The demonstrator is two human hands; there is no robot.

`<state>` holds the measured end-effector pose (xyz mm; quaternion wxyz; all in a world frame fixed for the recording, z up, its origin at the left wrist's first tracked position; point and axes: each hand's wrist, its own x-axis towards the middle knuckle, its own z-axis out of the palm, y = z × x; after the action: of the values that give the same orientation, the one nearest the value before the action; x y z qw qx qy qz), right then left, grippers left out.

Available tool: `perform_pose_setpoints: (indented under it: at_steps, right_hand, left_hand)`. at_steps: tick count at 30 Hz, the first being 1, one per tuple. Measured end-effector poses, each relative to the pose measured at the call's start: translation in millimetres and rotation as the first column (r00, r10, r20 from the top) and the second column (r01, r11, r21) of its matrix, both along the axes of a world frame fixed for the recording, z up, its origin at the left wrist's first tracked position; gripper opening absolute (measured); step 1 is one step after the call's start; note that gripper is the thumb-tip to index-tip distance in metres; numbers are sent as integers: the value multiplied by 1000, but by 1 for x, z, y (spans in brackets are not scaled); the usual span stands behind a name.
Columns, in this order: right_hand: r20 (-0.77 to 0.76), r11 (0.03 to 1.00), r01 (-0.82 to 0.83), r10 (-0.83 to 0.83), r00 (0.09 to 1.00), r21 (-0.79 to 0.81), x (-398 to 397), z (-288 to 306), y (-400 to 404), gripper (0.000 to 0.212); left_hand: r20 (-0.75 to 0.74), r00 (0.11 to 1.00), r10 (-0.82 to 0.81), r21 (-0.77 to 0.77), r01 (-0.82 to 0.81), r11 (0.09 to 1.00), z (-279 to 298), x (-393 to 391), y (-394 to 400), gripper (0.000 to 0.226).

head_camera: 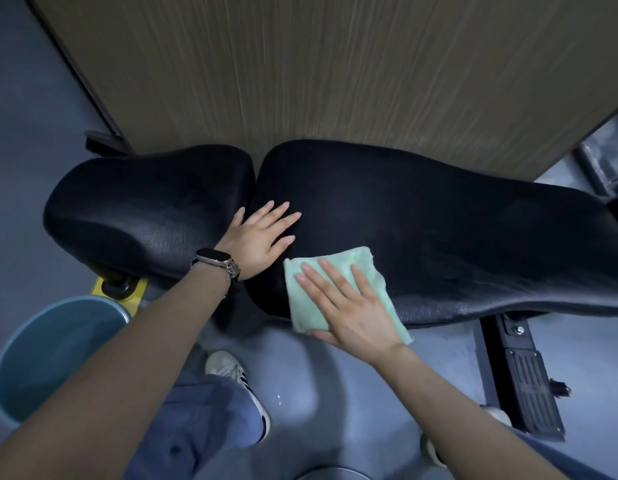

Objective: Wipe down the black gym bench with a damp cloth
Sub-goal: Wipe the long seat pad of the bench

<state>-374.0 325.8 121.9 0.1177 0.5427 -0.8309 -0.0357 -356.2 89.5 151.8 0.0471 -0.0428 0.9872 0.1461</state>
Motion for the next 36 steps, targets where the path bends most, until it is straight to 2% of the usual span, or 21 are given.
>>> perform_pose_setpoints:
  at_steps: [6,8,11,19,22,27,36]
  right_hand:
    - [15,998,41,-41,999,49,-23,3,55,80]
    - [26,997,49,-50,998,58,-25,4,60,80]
    - [17,997,53,-54,998,55,-24,4,58,85]
    - [84,998,61,-60,995,-10,-11,2,21,100]
    - [127,998,40,-32,991,-57,-16,-1,30,97]
    - [72,999,-25,28,997,-42,-34,-1,63,86]
    - [66,995,-90,92,994,-39,-63,0,108,87]
  left_hand:
    - [-32,999,-24,0,24,1000,-7,0,15,49]
    - [-39,999,-36,-3,36,999,-10,0,19,59]
    - [-41,996,-79,-7,79,997,-11,-2,28,69]
    - [-52,996,-78,-37,77,996,-14,-9,39,65]
    - [-42,999,-31,-43,30,999,-15,-9,43,67]
    - [-48,999,-21,-43,19,999,-18,-8,43,63]
    - [-61,997,46,-4,-46,999,-17,-17,54,64]
